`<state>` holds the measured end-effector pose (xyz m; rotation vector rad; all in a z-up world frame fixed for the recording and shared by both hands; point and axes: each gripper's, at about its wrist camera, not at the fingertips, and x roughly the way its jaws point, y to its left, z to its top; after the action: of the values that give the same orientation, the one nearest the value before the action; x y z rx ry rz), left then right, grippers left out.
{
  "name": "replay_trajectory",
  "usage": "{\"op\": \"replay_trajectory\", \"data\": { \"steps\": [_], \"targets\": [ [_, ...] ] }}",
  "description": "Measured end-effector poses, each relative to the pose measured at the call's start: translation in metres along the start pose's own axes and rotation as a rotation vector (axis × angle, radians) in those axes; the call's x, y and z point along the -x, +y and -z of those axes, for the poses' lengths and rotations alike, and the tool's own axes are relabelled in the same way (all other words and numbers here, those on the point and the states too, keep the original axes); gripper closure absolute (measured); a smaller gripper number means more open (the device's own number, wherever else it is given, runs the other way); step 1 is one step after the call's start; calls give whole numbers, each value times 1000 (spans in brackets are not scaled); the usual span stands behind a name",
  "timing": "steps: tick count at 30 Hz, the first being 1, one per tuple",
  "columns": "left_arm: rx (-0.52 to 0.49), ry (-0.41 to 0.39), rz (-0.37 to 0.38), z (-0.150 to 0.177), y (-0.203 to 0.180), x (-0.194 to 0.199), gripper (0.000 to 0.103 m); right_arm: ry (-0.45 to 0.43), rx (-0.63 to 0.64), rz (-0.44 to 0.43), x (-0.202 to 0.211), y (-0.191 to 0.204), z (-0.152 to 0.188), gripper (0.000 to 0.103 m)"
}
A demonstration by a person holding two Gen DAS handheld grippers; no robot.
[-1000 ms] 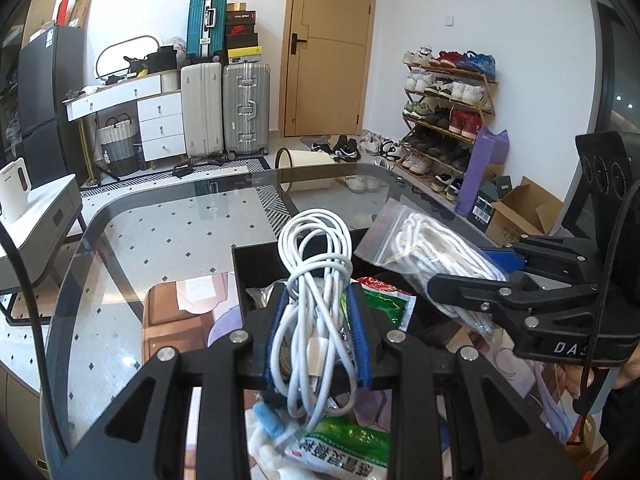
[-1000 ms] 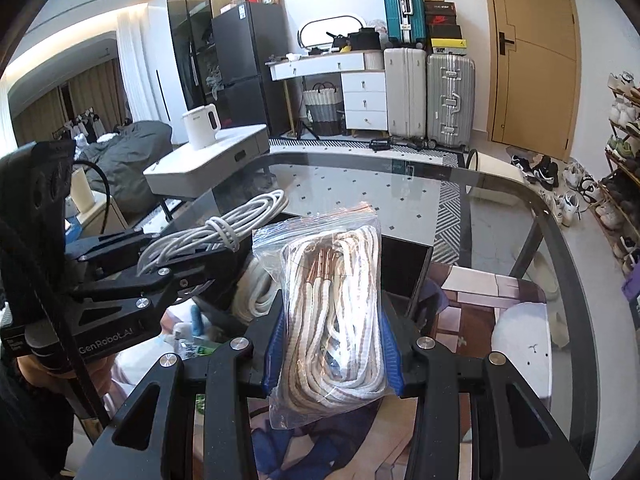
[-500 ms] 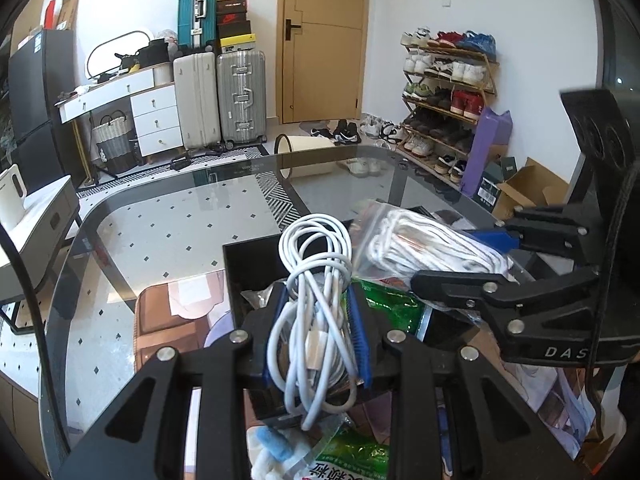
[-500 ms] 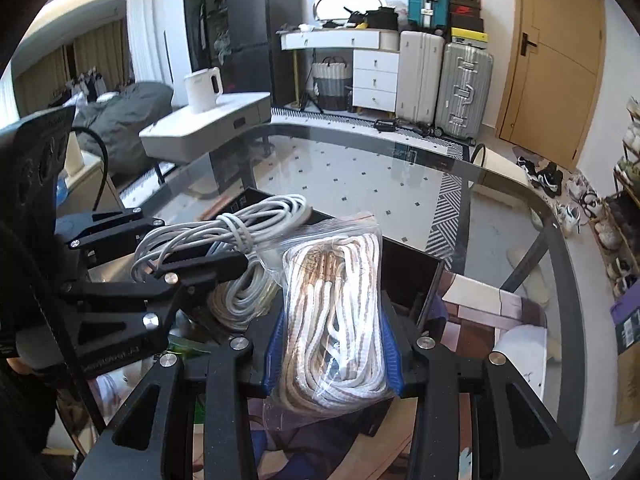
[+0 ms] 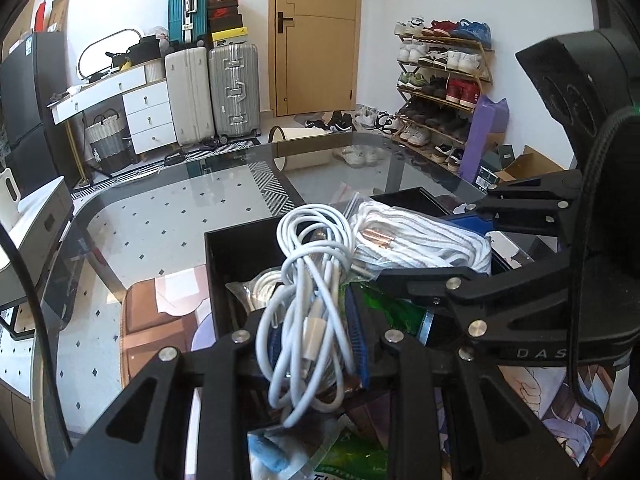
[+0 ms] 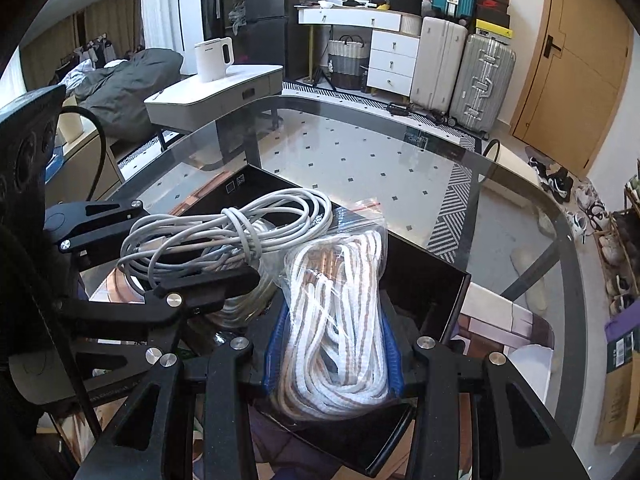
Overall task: Organize soft objects
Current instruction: 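Open both grippers to drop the rope bag and cable coil into the box, then move both grippers back toward the green packet and white plush toy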
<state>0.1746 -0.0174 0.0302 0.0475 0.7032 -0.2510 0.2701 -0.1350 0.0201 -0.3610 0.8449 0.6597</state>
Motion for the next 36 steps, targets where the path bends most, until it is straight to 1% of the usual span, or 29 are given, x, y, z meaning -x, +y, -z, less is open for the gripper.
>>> {"op": "replay_trajectory", "data": {
  "steps": [2, 3, 4, 5, 6, 7, 8, 9, 10, 11, 12, 14, 16, 18, 24, 30, 36],
  "targets": [
    [-2, 3, -5, 0, 0, 1, 75, -20, 16, 8, 4, 1, 1, 58],
    [-5, 4, -11, -1, 0, 2, 70, -27, 19, 14, 7, 4, 2, 55],
    [-7, 1, -25, -1, 1, 4, 66, -35, 19, 20, 11, 4, 4, 54],
    [-3, -5, -41, -1, 3, 7, 55, -51, 20, 25, 16, 4, 5, 53],
    [1, -13, -46, -1, 4, 11, 49, -61, 18, 28, 20, 3, 8, 45],
    [5, -20, -39, -1, 4, 13, 47, -78, 6, 35, 27, 2, 11, 33],
    [8, -28, -35, -1, 4, 18, 42, -92, -5, 38, 32, 1, 14, 29],
    [7, -37, -33, 0, 4, 22, 33, -102, -12, 37, 36, 0, 17, 24],
    [7, -41, -47, 1, 4, 25, 27, -117, -22, 38, 42, -1, 21, 21],
    [6, -49, -72, 2, 4, 29, 16, -122, -29, 48, 46, -1, 24, 19],
    [9, -65, -85, 4, 5, 34, 10, -125, -34, 55, 49, 0, 24, 17],
    [33, -76, -68, 8, 10, 42, 7, -145, -53, 53, 57, 0, 32, 14],
    [66, -86, -63, 12, 14, 49, 1, -163, -81, 46, 64, 2, 39, 6],
    [80, -95, -83, 18, 18, 57, 0, -182, -100, 37, 70, 5, 45, 2],
    [119, -105, -110, 38, 26, 74, 0, -217, -167, 5, 82, 17, 63, 1],
    [150, -102, -126, 58, 32, 85, 0, -214, -219, -30, 86, 23, 76, 1],
    [178, -98, -137, 73, 31, 92, 0, -208, -247, -39, 86, 26, 85, 1]
  ]
}}
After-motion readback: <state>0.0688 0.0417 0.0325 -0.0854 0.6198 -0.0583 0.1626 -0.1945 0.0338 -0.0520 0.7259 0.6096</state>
